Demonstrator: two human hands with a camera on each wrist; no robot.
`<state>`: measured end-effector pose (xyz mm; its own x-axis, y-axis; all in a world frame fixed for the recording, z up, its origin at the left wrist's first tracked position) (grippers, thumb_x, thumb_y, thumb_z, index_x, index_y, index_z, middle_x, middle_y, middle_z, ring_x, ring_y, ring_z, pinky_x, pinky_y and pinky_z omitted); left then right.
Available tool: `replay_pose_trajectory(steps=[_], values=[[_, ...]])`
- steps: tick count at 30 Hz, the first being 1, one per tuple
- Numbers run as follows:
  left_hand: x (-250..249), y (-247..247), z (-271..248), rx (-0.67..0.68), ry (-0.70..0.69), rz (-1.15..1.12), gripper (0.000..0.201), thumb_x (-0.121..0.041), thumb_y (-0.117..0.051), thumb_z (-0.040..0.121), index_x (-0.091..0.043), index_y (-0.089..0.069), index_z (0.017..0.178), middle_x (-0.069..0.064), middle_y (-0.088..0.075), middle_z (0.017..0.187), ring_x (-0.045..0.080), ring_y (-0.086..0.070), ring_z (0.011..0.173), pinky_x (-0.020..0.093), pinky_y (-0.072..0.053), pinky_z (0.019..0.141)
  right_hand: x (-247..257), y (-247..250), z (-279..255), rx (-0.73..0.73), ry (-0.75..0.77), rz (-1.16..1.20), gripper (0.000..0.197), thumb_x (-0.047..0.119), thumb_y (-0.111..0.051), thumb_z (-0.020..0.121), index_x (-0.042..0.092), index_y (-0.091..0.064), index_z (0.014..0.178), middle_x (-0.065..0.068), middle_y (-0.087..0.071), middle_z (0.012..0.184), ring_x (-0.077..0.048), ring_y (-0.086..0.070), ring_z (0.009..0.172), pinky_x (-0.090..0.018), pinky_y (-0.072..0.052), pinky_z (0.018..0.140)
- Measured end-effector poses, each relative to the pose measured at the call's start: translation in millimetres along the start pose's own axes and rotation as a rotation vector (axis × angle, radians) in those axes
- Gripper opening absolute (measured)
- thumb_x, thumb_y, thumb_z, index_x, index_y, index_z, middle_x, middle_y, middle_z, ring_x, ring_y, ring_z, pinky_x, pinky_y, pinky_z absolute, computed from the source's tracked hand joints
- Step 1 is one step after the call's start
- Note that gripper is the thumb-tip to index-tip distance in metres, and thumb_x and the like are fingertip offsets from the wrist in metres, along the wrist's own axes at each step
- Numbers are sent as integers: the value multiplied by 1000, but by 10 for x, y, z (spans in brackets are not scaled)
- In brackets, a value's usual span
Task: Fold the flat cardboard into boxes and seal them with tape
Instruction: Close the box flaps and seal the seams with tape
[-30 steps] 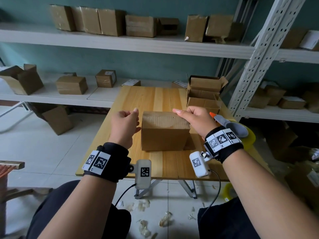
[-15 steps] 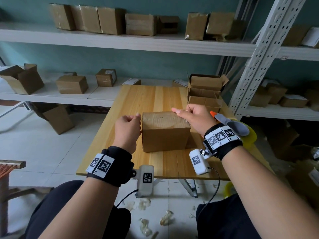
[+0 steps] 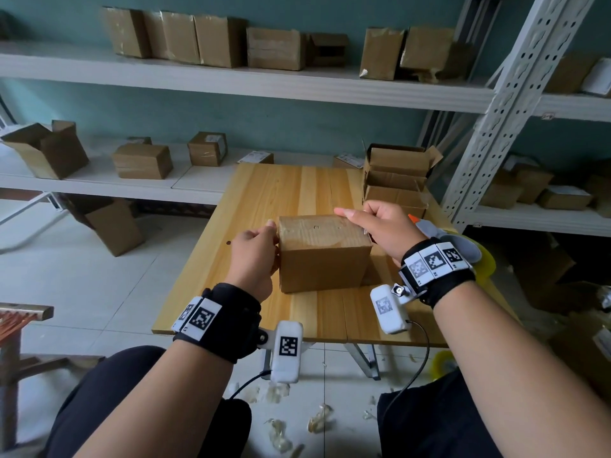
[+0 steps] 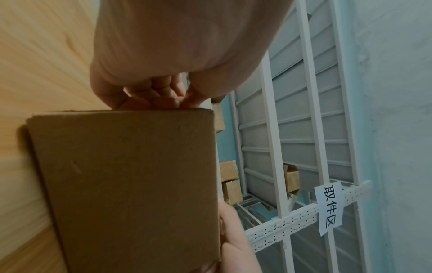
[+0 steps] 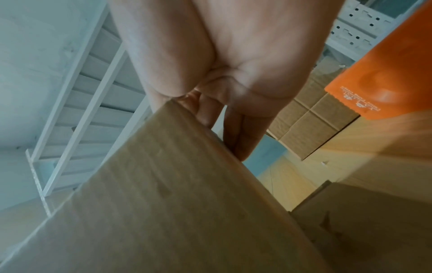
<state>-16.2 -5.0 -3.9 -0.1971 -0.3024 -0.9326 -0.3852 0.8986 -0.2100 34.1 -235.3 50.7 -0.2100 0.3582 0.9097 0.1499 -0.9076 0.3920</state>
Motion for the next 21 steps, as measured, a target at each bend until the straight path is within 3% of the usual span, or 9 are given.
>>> replay_pose_trajectory(steps=[4,8,11,13,15,18,21], values=[[7,-9,-11,36,34,-47,23,-36,-59,109,-13,-59,111,3,-55,95,15,-54,84,31,-47,75,-24,11,27,19,-8,50,41,24,-63,104,19,-40,71,2,-80,111,-3,-69,119,-47,-52,108],[13,-16,-27,52,42,-71,27,-39,-61,107,-14,-61,119,4,-58,105,17,-57,95,32,-49,78,-31,27,31,15,-12,76,41,19,-60,105,18,-38,71,2,-80,113,-2,-68,119,-39,-50,107],[22,-31,-44,52,27,-75,26,-37,-61,108,-14,-60,119,4,-60,107,17,-58,96,32,-48,77,-24,23,10,7,-11,113,41,17,-60,105,18,-38,71,3,-81,100,-5,-69,120,-39,-51,104],[43,-31,-34,36,21,-73,23,-36,-61,108,-14,-59,115,5,-60,107,18,-58,95,32,-48,78,-16,12,-11,5,-18,132,41,14,-61,105,18,-39,71,6,-80,94,-6,-70,118,-38,-54,97],[61,-34,-28,12,13,-65,22,-34,-61,108,-13,-59,114,5,-59,104,17,-57,92,33,-49,79,-15,5,-19,1,-15,137,39,14,-62,104,17,-41,72,5,-81,99,-5,-70,117,-33,-57,90],[79,-35,-18,-20,-10,-46,23,-34,-60,109,-11,-60,115,4,-57,98,16,-55,87,32,-49,78,-35,0,0,-1,5,133,37,16,-64,103,17,-44,72,0,-80,109,-6,-70,119,-41,-59,96],[95,-35,6,-43,-34,-30,22,-36,-58,109,-13,-60,106,7,-57,101,19,-54,90,36,-49,82,-59,-6,16,-16,23,97,36,18,-64,103,16,-44,73,3,-80,112,-4,-69,119,-47,-57,102]])
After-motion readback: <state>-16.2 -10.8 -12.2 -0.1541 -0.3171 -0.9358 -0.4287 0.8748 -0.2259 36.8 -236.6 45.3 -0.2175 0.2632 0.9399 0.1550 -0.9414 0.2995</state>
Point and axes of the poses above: each hand's wrist, its own z-axis towards the middle knuckle, its own y-axis out of the back of the hand, x = y × z, the point moved 7 cm from there along z, towards the middle knuckle
